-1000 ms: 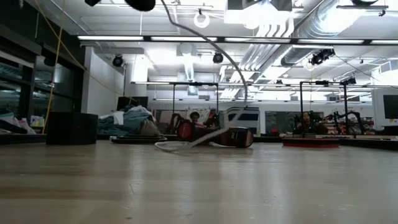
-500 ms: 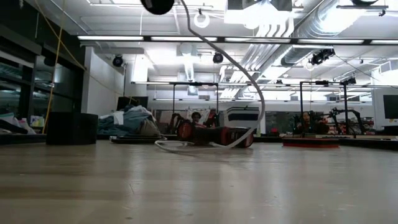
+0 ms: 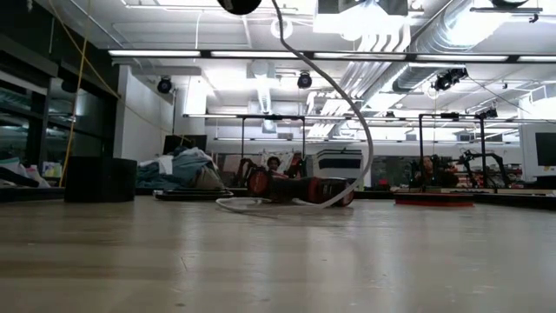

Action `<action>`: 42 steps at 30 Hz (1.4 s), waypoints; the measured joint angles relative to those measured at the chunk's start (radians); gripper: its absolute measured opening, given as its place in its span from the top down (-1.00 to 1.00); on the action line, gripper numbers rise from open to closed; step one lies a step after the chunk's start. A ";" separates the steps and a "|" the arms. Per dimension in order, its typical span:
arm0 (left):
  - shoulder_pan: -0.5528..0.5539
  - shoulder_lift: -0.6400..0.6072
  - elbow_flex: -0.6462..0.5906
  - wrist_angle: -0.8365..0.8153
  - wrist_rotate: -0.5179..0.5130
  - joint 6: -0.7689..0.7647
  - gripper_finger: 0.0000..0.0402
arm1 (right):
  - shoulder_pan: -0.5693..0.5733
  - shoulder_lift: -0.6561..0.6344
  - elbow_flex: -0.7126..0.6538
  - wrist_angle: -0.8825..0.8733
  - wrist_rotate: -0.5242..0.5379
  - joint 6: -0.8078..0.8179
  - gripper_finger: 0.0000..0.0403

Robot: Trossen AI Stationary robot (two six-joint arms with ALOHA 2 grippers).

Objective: Coil cords
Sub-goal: Coil the white cable wire into the black spool

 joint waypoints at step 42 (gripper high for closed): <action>0.027 0.020 -0.002 0.167 -0.070 0.271 0.99 | 0.033 0.008 -0.002 -0.029 0.235 -0.184 0.47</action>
